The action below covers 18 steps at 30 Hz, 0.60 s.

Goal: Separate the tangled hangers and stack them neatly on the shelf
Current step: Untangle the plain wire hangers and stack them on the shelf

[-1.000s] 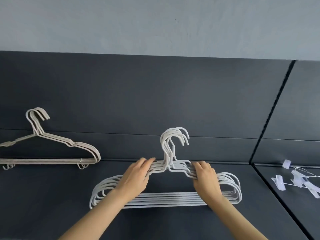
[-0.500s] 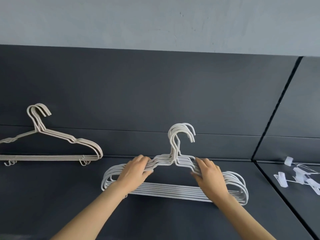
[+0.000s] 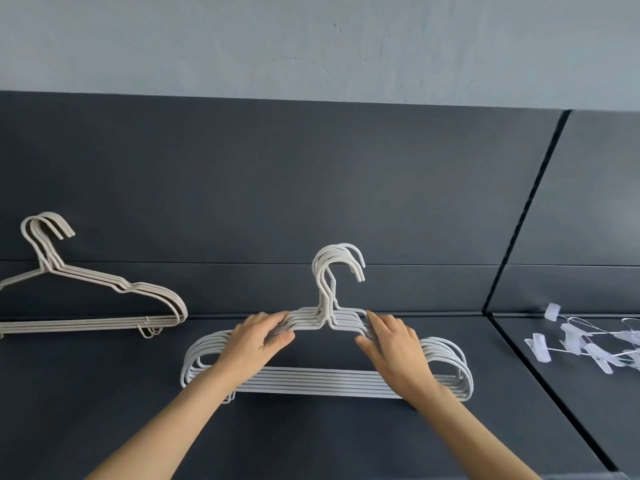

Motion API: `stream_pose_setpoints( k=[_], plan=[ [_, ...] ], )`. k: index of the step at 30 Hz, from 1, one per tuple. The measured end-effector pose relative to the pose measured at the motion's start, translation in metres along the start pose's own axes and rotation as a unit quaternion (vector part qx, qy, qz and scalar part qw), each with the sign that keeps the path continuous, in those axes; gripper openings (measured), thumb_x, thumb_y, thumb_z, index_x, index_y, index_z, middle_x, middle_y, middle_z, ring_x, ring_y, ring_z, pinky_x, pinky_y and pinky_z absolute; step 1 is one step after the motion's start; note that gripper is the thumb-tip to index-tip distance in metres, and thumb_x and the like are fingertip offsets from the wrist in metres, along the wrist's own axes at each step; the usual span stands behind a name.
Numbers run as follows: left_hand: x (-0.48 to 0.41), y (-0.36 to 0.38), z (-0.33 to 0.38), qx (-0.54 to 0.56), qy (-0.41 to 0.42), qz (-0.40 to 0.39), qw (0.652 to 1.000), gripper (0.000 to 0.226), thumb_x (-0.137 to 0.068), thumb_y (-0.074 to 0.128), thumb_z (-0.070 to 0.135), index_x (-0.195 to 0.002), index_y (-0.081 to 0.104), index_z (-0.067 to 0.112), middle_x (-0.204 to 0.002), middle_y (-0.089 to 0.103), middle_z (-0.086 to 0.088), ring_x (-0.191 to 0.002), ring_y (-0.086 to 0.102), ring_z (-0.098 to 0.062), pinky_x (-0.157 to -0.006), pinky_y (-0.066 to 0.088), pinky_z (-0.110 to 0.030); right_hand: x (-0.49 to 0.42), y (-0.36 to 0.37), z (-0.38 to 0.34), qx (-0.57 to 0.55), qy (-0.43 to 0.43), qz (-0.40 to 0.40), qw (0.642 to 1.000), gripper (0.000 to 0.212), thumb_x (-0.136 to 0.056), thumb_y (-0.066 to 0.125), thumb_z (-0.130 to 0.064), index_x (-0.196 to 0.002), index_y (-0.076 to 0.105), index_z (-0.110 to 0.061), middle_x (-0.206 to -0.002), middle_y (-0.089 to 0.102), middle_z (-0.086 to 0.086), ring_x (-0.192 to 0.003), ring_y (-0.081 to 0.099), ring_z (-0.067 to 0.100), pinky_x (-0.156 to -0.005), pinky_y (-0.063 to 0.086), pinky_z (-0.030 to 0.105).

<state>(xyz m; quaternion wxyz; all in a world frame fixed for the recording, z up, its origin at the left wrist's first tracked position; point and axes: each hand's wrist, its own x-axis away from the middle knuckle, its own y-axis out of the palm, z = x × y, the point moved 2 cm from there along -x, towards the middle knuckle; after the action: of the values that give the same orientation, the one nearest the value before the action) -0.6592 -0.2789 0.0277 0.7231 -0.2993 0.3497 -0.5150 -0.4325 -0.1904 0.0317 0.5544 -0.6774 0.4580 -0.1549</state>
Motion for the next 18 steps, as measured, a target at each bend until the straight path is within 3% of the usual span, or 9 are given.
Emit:
stream_pose_setpoints(
  k=[2, 5, 8, 18],
  plan=[
    [0.001, 0.000, 0.004, -0.019, 0.009, -0.003, 1.000, 0.075, -0.072, 0.025, 0.073, -0.133, 0.043, 0.033, -0.108, 0.054, 0.013, -0.111, 0.048, -0.012, -0.098, 0.037, -0.035, 0.001, -0.001, 0.001, 0.017, -0.007, 0.002, 1.000, 0.089, -0.070, 0.001, -0.064, -0.140, 0.029, -0.018, -0.129, 0.049, -0.002, -0.119, 0.043, 0.020, -0.102, 0.029, 0.033],
    [0.004, 0.005, 0.014, -0.105, 0.017, 0.007, 0.994, 0.100, -0.061, 0.001, 0.084, -0.141, 0.030, 0.030, -0.122, 0.051, 0.008, -0.117, 0.044, -0.016, -0.099, 0.033, -0.032, 0.001, -0.001, -0.003, 0.059, -0.017, -0.004, 0.998, 0.089, -0.072, -0.004, -0.060, -0.142, 0.024, -0.012, -0.130, 0.048, 0.001, -0.119, 0.044, 0.023, -0.103, 0.030, 0.035],
    [0.007, 0.012, 0.019, -0.163, 0.006, 0.026, 0.986, 0.116, -0.053, -0.028, 0.081, -0.145, 0.018, 0.027, -0.131, 0.046, 0.006, -0.120, 0.041, -0.017, -0.102, 0.031, -0.031, -0.001, 0.002, -0.010, 0.071, -0.013, -0.002, 0.997, 0.088, -0.074, -0.006, -0.055, -0.141, 0.026, -0.008, -0.132, 0.048, 0.005, -0.121, 0.044, 0.026, -0.104, 0.030, 0.036],
    [0.006, 0.011, 0.020, -0.140, -0.005, 0.017, 0.990, 0.122, -0.048, -0.032, 0.081, -0.145, 0.016, 0.027, -0.125, 0.046, 0.004, -0.116, 0.040, -0.017, -0.102, 0.031, -0.030, -0.004, 0.002, -0.008, 0.057, -0.023, -0.006, 0.998, 0.090, -0.071, -0.008, -0.054, -0.139, 0.031, -0.009, -0.128, 0.052, 0.004, -0.118, 0.046, 0.026, -0.100, 0.033, 0.035]
  ],
)
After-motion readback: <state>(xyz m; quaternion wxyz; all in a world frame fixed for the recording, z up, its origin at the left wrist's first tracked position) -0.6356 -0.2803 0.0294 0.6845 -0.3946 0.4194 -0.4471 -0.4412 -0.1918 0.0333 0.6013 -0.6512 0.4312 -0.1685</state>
